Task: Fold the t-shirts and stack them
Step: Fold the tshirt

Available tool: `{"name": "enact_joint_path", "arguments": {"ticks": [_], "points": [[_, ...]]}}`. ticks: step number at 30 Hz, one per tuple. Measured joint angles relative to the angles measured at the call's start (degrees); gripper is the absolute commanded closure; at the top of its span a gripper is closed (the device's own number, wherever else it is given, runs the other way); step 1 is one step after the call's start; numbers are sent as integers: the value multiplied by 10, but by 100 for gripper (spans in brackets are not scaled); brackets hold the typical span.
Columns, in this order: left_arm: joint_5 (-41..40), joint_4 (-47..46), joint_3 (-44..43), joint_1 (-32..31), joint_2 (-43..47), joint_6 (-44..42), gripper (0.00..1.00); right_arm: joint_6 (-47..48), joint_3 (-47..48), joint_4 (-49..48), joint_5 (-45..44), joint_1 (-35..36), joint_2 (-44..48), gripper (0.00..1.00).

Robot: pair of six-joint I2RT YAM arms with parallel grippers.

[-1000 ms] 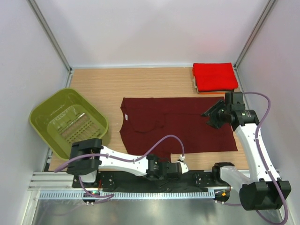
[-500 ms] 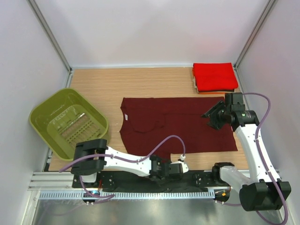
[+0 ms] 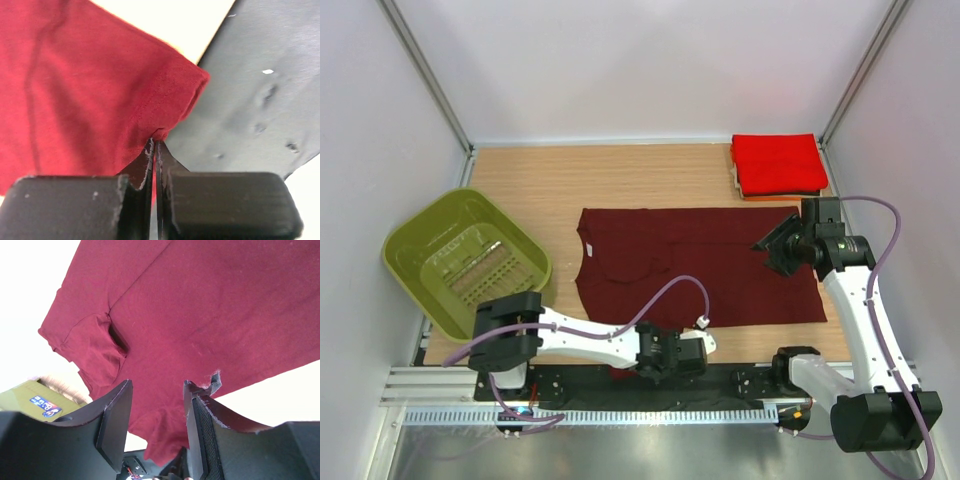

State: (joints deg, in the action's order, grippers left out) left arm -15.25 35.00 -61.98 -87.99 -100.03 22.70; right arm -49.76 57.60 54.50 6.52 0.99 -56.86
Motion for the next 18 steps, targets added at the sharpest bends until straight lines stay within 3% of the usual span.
{"name": "enact_joint_path", "arguments": {"ticks": [10,18], "points": [[-17,55,-38,43,86,-31,100,4,0,0,-17,0,0,49],[-12,71,-43,144,110,-103,100,5,0,-1,-28,0,-14,49]]}}
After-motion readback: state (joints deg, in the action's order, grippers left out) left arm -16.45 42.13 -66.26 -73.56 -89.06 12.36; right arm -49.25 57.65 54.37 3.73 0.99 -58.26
